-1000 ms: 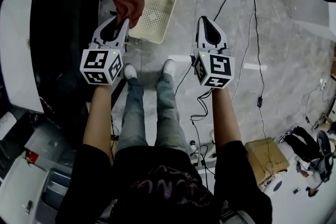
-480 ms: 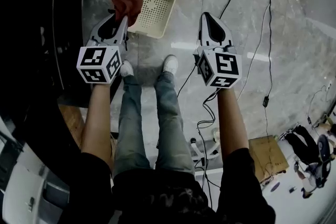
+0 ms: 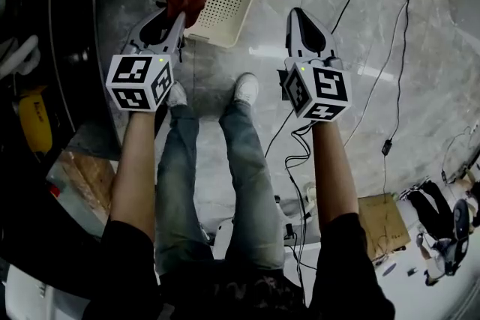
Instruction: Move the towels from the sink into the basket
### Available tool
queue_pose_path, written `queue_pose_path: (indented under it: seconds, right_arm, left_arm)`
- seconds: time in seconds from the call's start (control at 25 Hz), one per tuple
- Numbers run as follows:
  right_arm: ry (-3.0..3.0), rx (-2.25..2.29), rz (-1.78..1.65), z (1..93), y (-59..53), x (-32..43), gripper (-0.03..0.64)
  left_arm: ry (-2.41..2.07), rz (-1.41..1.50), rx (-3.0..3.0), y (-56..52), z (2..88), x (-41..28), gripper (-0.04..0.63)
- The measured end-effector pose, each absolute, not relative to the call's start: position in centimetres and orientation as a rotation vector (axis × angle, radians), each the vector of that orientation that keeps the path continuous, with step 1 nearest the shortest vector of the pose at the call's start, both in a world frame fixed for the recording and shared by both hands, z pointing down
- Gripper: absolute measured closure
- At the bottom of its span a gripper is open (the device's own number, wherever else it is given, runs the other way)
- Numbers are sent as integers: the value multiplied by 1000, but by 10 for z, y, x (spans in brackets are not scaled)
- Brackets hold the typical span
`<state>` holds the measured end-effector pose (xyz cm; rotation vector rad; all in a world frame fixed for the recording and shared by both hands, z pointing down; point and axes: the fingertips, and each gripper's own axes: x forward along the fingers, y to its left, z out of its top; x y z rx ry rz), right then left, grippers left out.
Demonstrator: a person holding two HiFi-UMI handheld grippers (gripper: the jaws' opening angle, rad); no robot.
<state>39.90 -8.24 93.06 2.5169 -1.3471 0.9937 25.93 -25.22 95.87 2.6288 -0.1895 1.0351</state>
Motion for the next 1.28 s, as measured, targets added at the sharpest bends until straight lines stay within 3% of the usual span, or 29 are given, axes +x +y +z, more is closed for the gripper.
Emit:
queue_pose_path:
  seconds: [0.44,0.64,0.84,1.08,1.28]
  right_arm:
    - [-1328,2507,994,987,-74,411,601]
    - [-1320,2500,998,998,-74,412,601]
    - [-1323,2490,1013,1001,-78,410,601]
    - [-1327,2497,1011,998,-82,408,601]
    - [-1346,2501,1012,979,-92,405,601]
  left_arm:
    - [-194,1095,2619,-253,1030,260,482]
    - [-160,1135,2619,-247,1051,260,351]
    - [-138,1148,2619,-245,1055,259,330]
    - [-168,1104,2607,-252,1050,257,345]
    - [-204,1067,2601,-255,1032,256,473]
